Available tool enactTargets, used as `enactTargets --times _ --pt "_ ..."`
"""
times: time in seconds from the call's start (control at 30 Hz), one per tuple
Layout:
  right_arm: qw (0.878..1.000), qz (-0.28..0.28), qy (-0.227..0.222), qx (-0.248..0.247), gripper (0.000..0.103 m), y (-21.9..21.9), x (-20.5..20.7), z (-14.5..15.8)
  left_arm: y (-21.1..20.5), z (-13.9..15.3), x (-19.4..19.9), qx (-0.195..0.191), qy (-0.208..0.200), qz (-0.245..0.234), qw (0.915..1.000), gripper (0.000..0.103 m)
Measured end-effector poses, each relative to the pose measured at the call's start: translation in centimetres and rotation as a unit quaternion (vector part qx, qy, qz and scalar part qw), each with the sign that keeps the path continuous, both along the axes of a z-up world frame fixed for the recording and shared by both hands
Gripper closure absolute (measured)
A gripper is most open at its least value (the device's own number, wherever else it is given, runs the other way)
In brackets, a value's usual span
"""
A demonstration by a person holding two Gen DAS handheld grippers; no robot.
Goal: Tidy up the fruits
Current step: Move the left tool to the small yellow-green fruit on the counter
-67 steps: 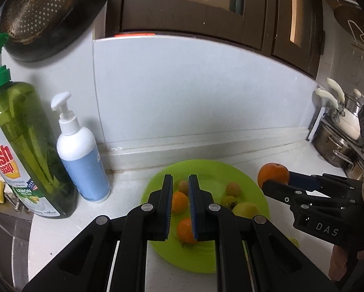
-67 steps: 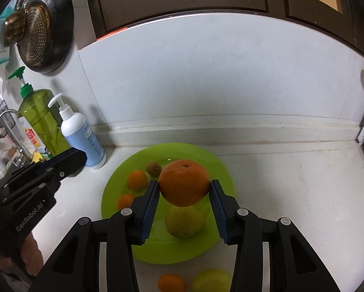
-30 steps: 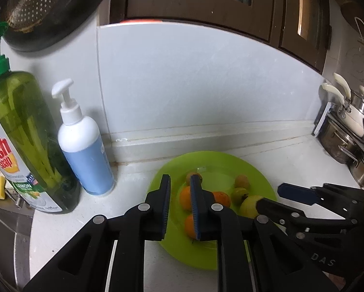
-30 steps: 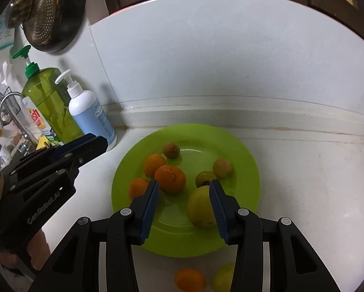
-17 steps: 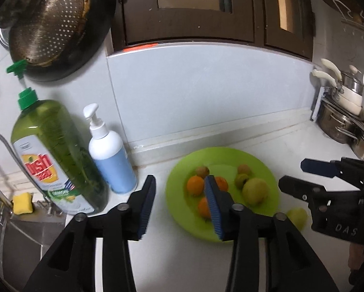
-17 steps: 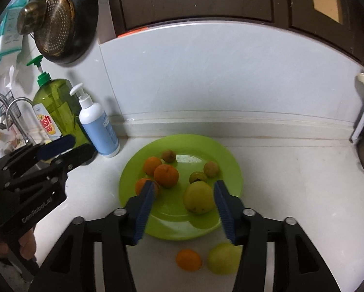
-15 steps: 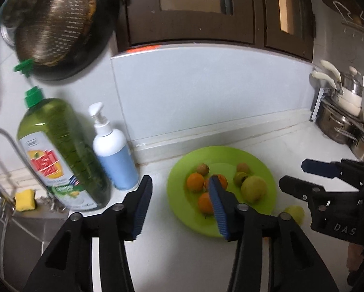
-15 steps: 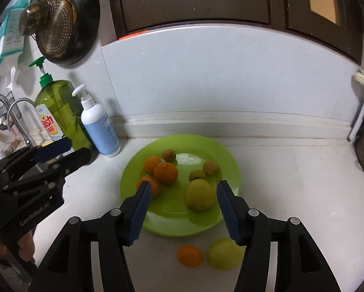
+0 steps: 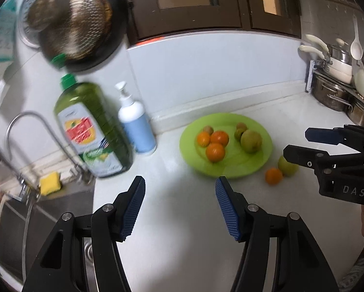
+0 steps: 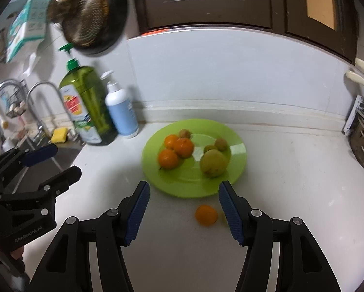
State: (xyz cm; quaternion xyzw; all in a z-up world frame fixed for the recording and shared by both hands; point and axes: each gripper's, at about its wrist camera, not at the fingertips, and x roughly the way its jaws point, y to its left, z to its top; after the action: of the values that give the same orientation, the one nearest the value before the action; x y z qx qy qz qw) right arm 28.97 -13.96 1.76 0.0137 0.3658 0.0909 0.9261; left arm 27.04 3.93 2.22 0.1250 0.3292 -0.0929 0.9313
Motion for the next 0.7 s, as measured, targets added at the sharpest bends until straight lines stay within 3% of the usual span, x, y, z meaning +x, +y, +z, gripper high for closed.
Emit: enactTargets --times 0.3,0.53,0.7 --pt "0.998 0.052 0.006 -0.024 0.043 3.4 -5.3 -0.6 2.7 -0.6 -6.9 0.001 0.015 0.035 0.9993 0.043" --pt "0.994 0.101 0.026 -0.012 0.043 5.0 -8.8 -1.8 3.7 -2.8 -12.5 -0.01 0.039 0.072 0.9966 0.043" --pt "0.989 0.141 0.03 -0.034 0.043 6.3 -10.7 -2.9 3.7 -4.3 -15.9 0.003 0.043 0.102 0.9938 0.044"
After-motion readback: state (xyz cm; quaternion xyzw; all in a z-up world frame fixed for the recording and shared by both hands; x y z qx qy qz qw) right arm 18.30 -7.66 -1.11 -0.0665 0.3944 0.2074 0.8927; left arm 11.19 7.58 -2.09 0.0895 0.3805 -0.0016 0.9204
